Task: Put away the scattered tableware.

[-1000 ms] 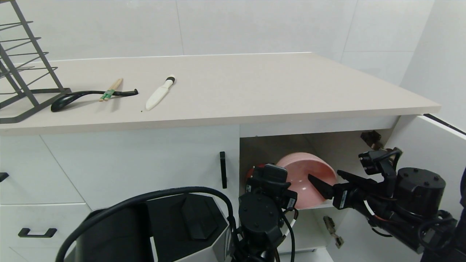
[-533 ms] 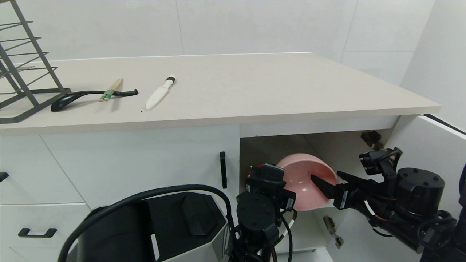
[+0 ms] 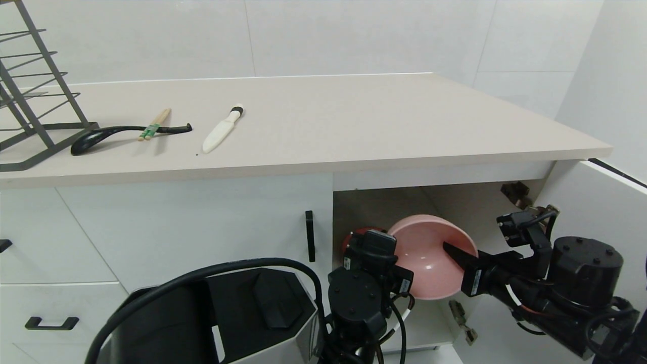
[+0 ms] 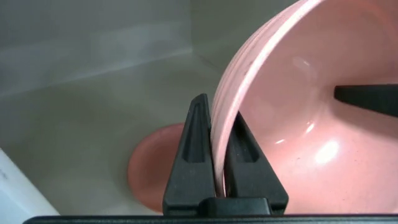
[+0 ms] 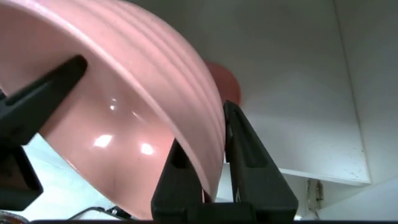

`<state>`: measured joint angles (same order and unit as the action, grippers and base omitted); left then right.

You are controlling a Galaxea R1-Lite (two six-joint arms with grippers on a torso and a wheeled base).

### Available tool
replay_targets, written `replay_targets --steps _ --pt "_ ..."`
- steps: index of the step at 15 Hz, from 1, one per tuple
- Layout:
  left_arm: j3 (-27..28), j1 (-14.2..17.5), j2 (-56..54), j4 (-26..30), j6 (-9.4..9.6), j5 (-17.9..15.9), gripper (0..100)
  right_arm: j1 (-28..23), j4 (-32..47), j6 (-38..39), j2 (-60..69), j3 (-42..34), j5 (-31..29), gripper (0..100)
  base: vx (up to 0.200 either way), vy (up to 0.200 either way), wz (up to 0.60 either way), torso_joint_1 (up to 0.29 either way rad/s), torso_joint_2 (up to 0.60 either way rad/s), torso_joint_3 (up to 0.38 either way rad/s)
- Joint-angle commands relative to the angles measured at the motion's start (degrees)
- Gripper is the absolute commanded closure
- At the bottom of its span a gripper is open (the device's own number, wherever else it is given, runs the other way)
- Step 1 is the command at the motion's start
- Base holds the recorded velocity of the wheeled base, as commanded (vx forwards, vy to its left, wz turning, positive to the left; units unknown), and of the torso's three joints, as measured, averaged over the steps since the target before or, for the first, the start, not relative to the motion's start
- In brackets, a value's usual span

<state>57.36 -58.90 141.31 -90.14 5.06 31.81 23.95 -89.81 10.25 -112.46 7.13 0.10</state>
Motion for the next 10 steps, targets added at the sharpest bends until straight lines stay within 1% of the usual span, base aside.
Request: replay_targets --steps 1,2,4,5,6,7,10 --pt "-0.05 -0.25 0.28 0.14 -0.05 -0.43 100 0.13 -0.19 0.03 0.31 -0.01 0.34 100 0.0 0.0 0.0 0.0 0.0 0.0" --pt "-0.14 -0.33 0.19 0.14 0.04 -0.69 0 0.04 -0.19 0.03 0.31 -0.01 0.25 100 0.0 0.0 0.0 0.0 0.0 0.0" --pt "-0.58 -0.07 -0.16 0.14 0.65 -0.69 0 -1.54 -0.19 0.03 -0.13 0.34 0.34 100 0.0 0.0 0.0 0.0 0.0 0.0" --pt "-1.81 0.02 -0.78 0.14 0.57 -0.69 0 -2.77 -0.19 0.03 -0.83 0.6 0.34 100 0.0 0.0 0.0 0.0 0.0 0.0" --pt "-4.27 -0.42 -2.97 0.14 0.21 -0.69 0 -4.09 -0.19 0.03 -2.15 1.22 0.34 100 0.0 0.0 0.0 0.0 0.0 0.0" --pt "-4.45 -0.51 -3.15 0.14 0.13 -0.69 0 -4.18 -0.19 0.03 -2.24 1.31 0.34 100 0.0 0.0 0.0 0.0 0.0 0.0" --pt "-12.18 -2.88 -11.41 0.14 -0.4 -1.31 0 -6.11 -0.19 0.03 -4.61 1.48 0.34 100 0.0 0.0 0.0 0.0 0.0 0.0"
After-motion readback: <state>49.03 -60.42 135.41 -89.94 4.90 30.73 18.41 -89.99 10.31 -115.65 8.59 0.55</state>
